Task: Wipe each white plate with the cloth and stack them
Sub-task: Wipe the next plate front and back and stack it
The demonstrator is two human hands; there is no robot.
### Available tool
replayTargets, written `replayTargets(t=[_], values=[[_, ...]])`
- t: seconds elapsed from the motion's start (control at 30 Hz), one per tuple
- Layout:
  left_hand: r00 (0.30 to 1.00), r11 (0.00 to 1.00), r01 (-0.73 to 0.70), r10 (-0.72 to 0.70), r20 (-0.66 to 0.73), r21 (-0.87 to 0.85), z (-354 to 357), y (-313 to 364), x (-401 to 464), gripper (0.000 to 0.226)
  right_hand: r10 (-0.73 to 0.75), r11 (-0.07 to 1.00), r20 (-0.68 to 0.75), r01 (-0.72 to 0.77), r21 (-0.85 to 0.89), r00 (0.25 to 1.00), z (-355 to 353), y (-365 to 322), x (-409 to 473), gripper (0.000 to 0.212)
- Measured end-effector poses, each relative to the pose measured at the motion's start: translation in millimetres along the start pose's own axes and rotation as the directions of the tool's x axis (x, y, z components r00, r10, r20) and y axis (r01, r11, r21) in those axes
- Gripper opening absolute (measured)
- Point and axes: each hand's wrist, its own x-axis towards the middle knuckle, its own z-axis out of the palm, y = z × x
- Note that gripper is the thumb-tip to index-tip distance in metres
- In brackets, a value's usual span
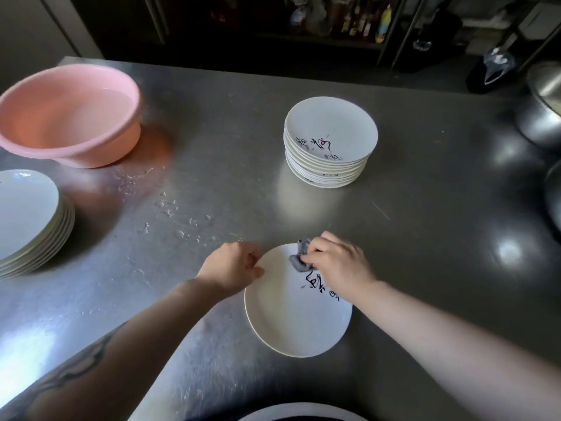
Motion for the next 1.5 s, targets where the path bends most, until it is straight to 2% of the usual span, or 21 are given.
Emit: replayTargets(t=[0.1,0.13,0.2,0.33,0.43,0.5,0.53,0.57,0.67,0.73,0.8,0.87,0.93,1.07,1.13,1.2,1.27,1.33,1.37,1.43,1.5], values=[[0.996,0.994,-0.004,-0.006,0.091,0.111,-7.0,-1.1,-0.3,0.023,-0.003,0.999,0.052,0.005,-0.032,0.999,-0.3,2.0,-1.2,0.020],[0.998,0.991,-0.006,-0.002,0.063,0.131,-8.2,3.4,3.1,0.023,0.003,0.999,0.083,0.000,-0.038,0.997,2.1,-0.1,1.8,0.015],[1.000,0.997,-0.002,0.003,-0.007,0.084,-7.2,16.2,11.3,0.026,0.033,0.999,0.132,-0.030,-0.021,0.991,8.4,-3.6,10.2,0.022],[0.998,0.996,0.062,-0.061,-0.028,0.060,1.8,27.0,16.2,0.024,-0.004,1.000,0.100,0.001,0.024,0.995,4.4,-6.7,13.3,0.017],[0.992,0.991,0.098,-0.105,0.075,0.087,-2.1,7.3,10.0,0.020,0.040,0.999,0.103,-0.041,0.005,0.994,-2.6,4.8,3.2,0.015],[0.976,0.990,0.061,-0.085,0.199,0.124,-6.7,1.6,7.8,0.023,0.073,0.997,0.117,-0.072,-0.007,0.990,-1.7,9.7,0.0,0.020],[0.975,0.986,0.034,-0.069,0.213,0.164,-8.2,4.3,8.4,0.023,0.077,0.997,0.135,-0.075,-0.022,0.988,-0.1,9.1,1.4,0.022],[0.982,0.982,0.018,-0.053,0.182,0.189,-8.2,9.1,10.6,0.024,0.074,0.997,0.156,-0.070,-0.031,0.985,1.8,7.2,4.1,0.024],[0.999,0.992,0.030,-0.031,0.007,0.119,-2.8,28.6,20.7,0.022,0.048,0.999,0.177,-0.048,-0.008,0.983,5.2,-2.2,12.9,0.024],[0.999,0.993,0.049,-0.048,-0.014,0.110,-0.1,32.4,21.8,0.017,0.043,0.999,0.154,-0.047,0.024,0.987,3.0,-3.1,12.4,0.023],[0.996,0.991,0.067,-0.072,0.042,0.111,-1.3,21.8,17.4,0.021,0.049,0.998,0.134,-0.054,0.038,0.990,-0.8,3.4,6.4,0.024],[0.982,0.992,0.073,-0.089,0.165,0.098,-4.4,9.3,10.4,0.029,0.068,0.997,0.138,-0.071,0.014,0.988,-3.5,10.7,-1.1,0.028],[0.969,0.991,0.040,-0.069,0.238,0.128,-7.2,6.3,7.3,0.027,0.073,0.997,0.129,-0.074,0.003,0.989,-3.8,13.8,-4.3,0.027],[0.999,0.995,-0.031,0.027,0.046,0.092,-7.1,27.5,23.1,0.024,0.023,0.999,0.127,-0.026,0.020,0.992,1.1,-1.7,8.6,0.020],[0.999,0.995,-0.019,0.016,0.030,0.102,-4.1,35.8,28.5,0.021,0.014,1.000,0.154,-0.017,0.015,0.988,4.7,-6.0,13.9,0.021],[0.997,0.995,0.026,-0.033,0.064,0.098,-2.8,28.3,26.8,0.030,0.036,0.999,0.150,-0.037,0.004,0.988,5.0,0.9,12.0,0.023],[0.984,0.993,0.065,-0.080,0.158,0.098,-3.2,13.7,20.6,0.038,0.065,0.998,0.139,-0.063,-0.019,0.988,0.3,12.2,4.6,0.025],[0.959,0.986,0.060,-0.099,0.266,0.154,-6.4,7.7,14.1,0.035,0.060,0.998,0.117,-0.058,-0.017,0.991,-3.2,17.4,0.0,0.027],[0.957,0.978,0.032,-0.089,0.275,0.205,-7.9,9.7,13.0,0.032,0.050,0.999,0.113,-0.049,-0.014,0.992,-4.2,16.3,0.5,0.027],[0.984,0.965,-0.003,-0.044,0.175,0.261,-7.6,20.7,16.2,0.032,0.033,0.999,0.140,-0.032,-0.011,0.990,-1.9,9.1,6.9,0.025],[0.999,0.980,0.006,-0.016,0.051,0.197,-4.1,33.7,22.4,0.026,0.022,1.000,0.183,-0.017,-0.025,0.983,3.4,1.7,14.8,0.027]])
